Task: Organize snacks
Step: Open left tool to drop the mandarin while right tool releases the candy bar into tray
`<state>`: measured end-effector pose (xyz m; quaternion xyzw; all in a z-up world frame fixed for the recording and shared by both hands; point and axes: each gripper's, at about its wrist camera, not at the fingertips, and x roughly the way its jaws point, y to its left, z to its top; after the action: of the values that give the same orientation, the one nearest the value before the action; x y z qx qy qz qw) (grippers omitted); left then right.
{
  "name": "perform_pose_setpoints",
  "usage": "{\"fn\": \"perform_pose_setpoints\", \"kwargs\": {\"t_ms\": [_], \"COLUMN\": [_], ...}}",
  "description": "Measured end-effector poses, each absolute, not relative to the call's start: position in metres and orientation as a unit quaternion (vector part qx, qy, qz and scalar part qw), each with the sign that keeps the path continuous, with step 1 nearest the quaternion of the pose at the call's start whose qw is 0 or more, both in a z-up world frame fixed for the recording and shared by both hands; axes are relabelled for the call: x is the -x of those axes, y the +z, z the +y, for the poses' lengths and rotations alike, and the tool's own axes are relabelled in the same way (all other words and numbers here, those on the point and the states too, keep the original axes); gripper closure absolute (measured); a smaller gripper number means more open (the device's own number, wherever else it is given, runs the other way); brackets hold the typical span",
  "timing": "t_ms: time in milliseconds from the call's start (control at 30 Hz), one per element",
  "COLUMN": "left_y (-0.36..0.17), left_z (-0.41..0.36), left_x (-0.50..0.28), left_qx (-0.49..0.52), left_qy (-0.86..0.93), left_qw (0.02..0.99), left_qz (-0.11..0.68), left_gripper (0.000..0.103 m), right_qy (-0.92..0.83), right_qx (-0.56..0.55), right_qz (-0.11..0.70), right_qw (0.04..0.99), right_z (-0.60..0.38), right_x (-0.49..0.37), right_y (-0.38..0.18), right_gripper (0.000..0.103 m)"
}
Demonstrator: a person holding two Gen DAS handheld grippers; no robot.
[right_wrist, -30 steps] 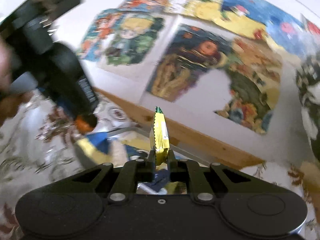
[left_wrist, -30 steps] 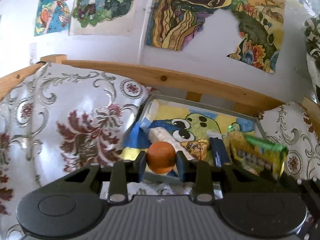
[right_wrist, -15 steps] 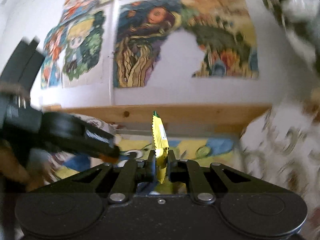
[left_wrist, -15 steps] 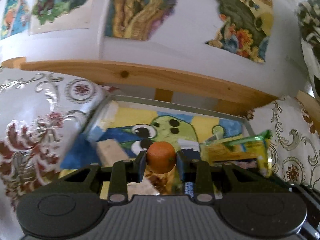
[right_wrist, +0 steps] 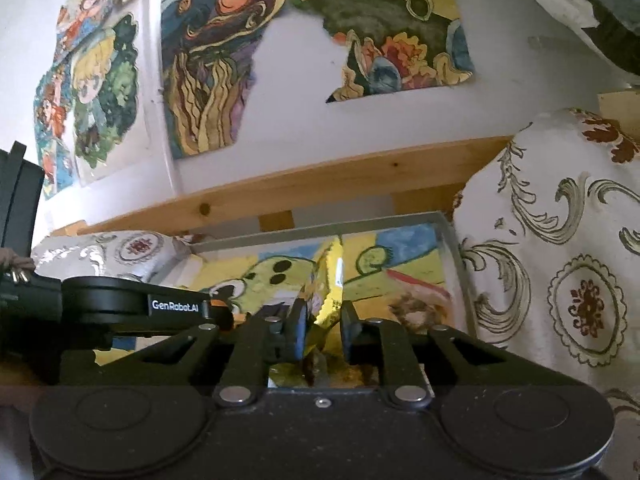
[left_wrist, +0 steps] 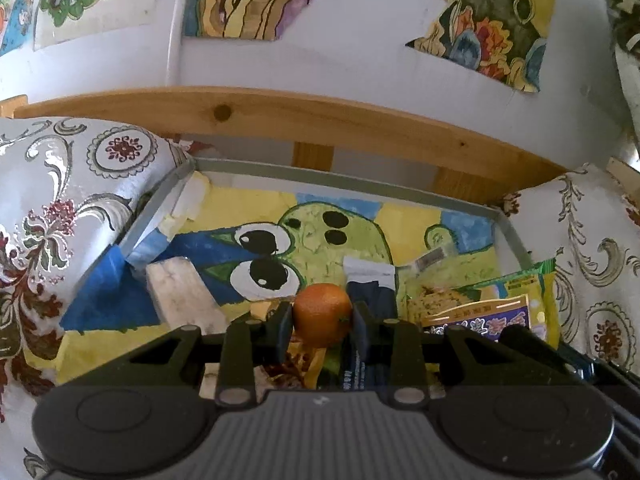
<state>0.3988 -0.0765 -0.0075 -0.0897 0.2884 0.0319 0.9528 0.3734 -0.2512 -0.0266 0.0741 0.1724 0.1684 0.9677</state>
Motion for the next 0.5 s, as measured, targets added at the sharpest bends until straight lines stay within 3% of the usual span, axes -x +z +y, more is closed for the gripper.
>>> {"fn": "perform_pose_setpoints", "kwargs": {"t_ms": [367,500], "left_y": [-0.0092,-0.0081], "left_z": [-0.0696,-0.0675], "left_x": [-0.4058,-0.4045], "left_qx": [0.112,0.124], "left_qy": [0.041,0.046], "left_qw": [0.948,0.947], "left_qz": [0.296,0.294], "left_gripper": [0.066,0.049], "right_qy": [0.150,0.149], "right_qx": [-0.063,-0.058], "right_qz": [0.173,0.170], "right_qw": [0.971,0.972], "right_z": [-0.2500,-0.2490], "right_x": [-0.3788,-0.3773], "right_y": [-0.0304,-0.0301], "right_gripper": [0.066,0.056]}}
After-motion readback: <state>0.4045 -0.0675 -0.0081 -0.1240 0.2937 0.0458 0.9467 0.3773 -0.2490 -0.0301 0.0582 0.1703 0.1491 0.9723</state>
